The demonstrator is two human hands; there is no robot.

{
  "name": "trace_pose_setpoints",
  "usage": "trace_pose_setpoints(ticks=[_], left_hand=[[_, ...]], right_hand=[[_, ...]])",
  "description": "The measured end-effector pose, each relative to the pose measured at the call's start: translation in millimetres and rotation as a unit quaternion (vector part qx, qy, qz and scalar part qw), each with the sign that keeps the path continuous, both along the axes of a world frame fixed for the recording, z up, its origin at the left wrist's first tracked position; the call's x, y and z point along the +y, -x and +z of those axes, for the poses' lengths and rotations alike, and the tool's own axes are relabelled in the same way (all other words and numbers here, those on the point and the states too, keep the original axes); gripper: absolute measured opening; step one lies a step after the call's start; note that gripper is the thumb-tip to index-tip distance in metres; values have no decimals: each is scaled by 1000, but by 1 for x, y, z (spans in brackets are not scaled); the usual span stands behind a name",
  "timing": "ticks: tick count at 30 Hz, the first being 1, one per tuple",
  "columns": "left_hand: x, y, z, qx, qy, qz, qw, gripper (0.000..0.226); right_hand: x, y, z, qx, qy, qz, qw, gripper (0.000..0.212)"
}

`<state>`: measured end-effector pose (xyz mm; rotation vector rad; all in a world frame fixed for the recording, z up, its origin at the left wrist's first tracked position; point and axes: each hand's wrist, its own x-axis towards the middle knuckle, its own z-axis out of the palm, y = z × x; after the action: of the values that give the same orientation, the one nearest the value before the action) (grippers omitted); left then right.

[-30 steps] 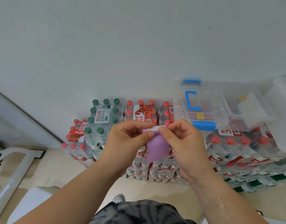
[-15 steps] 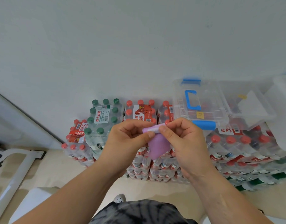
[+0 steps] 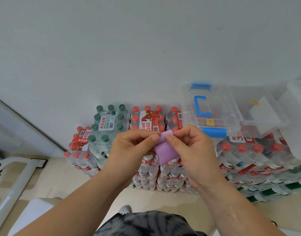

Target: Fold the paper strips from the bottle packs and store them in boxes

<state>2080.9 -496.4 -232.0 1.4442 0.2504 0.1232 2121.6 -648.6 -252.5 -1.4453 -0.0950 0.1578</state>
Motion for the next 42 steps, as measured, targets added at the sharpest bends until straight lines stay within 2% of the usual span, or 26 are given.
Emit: trace_pose_setpoints(ticks=[5, 9, 13, 20, 23, 28, 33, 38, 40, 42], left_hand=[[0, -1, -3, -2, -11, 6, 1000, 26], [-1, -1, -4, -25, -57, 3, 998, 18], [-5, -1, -5, 1, -25, 16, 1000, 11], [-5, -1, -2, 22, -15, 15, 1000, 16], [-2, -2, -4, 20, -24, 8, 999, 20], [-1, -1, -4, 26, -4, 8, 1000, 18], [-5, 1, 2, 46, 34, -16, 998, 13], [1, 0, 1, 55, 26, -26, 998, 26], [4, -1, 2, 56, 41, -32, 997, 28], [6, -1, 4, 59, 58, -39, 996, 30]], right_hand=[[2, 5, 3, -28, 12, -17, 999, 20], [2, 4, 4, -22, 29, -36, 999, 26], [3, 2, 0, -7, -6, -31, 999, 15], [1, 4, -1, 17, -30, -17, 999, 14], [1, 3, 1, 22, -6, -10, 1000, 20], [-1, 2, -2, 7, 6, -6, 1000, 10], [1, 7, -3, -1, -7, -3, 1000, 12], [-1, 5, 0, 9, -48, -13, 999, 17], [-2, 5, 4, 15, -75, 8, 997, 20], [-3, 6, 6, 3, -64, 28, 998, 25]])
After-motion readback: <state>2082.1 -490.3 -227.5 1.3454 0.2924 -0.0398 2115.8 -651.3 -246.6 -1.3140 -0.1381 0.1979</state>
